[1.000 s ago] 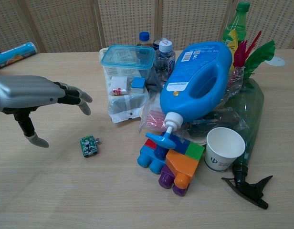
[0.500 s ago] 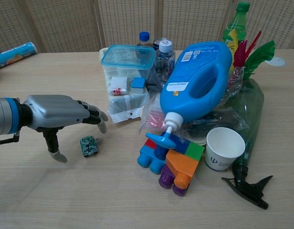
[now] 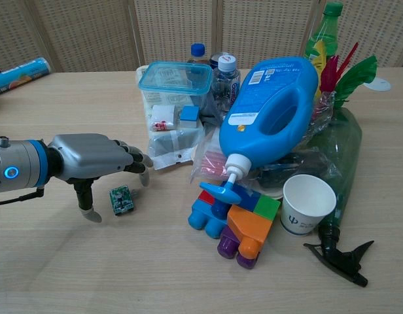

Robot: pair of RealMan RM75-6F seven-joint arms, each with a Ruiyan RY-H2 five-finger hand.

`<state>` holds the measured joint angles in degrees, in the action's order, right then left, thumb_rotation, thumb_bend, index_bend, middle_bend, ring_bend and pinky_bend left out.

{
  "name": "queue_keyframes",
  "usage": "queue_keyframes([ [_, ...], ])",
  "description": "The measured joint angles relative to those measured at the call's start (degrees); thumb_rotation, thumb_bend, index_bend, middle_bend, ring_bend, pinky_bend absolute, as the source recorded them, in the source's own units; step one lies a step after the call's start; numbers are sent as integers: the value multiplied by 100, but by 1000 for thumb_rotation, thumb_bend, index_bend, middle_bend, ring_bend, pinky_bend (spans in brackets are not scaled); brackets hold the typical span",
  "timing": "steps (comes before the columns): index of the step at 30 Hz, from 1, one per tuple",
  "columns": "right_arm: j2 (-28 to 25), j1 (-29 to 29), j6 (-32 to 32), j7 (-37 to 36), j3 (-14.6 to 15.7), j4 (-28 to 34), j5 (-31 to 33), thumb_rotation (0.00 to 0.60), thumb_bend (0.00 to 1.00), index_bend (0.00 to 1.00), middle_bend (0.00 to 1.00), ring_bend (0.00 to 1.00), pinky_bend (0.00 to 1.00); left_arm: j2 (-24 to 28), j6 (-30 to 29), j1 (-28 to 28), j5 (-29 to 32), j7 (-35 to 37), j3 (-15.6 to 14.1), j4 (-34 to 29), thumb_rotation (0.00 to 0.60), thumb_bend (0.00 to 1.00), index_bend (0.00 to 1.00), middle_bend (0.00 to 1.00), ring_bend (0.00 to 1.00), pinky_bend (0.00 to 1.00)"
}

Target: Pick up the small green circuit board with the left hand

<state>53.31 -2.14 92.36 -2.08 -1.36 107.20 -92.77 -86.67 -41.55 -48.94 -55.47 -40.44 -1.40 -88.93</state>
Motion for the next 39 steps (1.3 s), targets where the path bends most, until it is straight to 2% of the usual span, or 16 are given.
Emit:
queue_keyframes([
  [5, -7, 1, -7, -17, -6, 0, 22, 405, 0, 0, 0, 0, 0, -187, -109, -63, 116, -59, -59, 112, 600, 0, 277, 0, 0, 0],
  [11, -20, 5, -21, -86, -24, -21, 78, 403, 0, 0, 0, 0, 0, -364, -332, -100, 165, -168, -115, 220, 600, 0, 382, 0, 0, 0],
  [31, -52, 0, -28, -147, -19, -11, 77, 405, 0, 0, 0, 0, 0, -442, -661, -145, 21, -314, -273, 336, 600, 20, 621, 0, 0, 0],
  [39, -49, 0, -30, -152, -27, -17, 93, 403, 0, 0, 0, 0, 0, -315, -737, -128, -81, -230, -240, 195, 600, 20, 623, 0, 0, 0],
])
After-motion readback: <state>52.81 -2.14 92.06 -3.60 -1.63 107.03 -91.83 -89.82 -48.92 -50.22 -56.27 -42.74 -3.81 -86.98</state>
